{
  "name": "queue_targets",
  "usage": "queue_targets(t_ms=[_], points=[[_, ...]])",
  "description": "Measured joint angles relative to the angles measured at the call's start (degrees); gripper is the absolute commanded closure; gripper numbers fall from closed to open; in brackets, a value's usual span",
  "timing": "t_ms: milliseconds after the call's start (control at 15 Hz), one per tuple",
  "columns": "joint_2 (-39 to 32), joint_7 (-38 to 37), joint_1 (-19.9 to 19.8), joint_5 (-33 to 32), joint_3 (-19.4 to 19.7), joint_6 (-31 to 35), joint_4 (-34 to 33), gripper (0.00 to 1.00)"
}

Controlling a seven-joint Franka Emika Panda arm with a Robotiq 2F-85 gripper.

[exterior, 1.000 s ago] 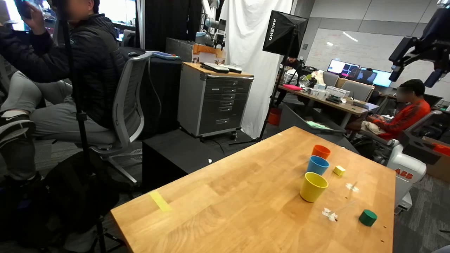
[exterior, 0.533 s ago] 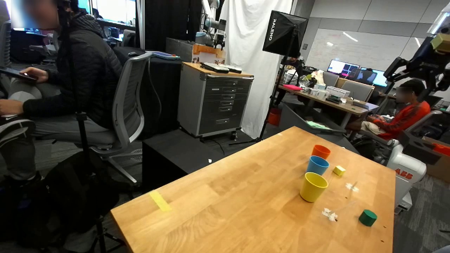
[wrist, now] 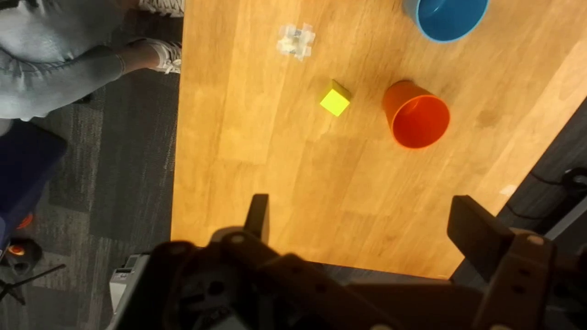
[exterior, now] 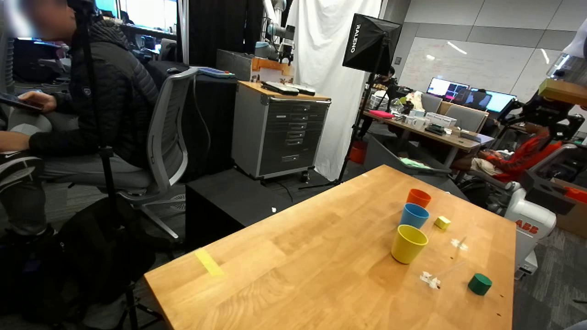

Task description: Stack the cups together

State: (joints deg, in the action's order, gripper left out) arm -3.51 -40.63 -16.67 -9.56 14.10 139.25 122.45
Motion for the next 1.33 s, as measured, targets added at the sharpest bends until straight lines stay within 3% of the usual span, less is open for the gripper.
queue_targets(t_ms=[933, 1333], points=[[-3.3, -0.8, 0.4, 0.0, 0.5, 0.3, -1.5, 0.0], [-10.5, -3.1, 0.8, 1.7, 0.5, 6.4, -5.1, 0.0]])
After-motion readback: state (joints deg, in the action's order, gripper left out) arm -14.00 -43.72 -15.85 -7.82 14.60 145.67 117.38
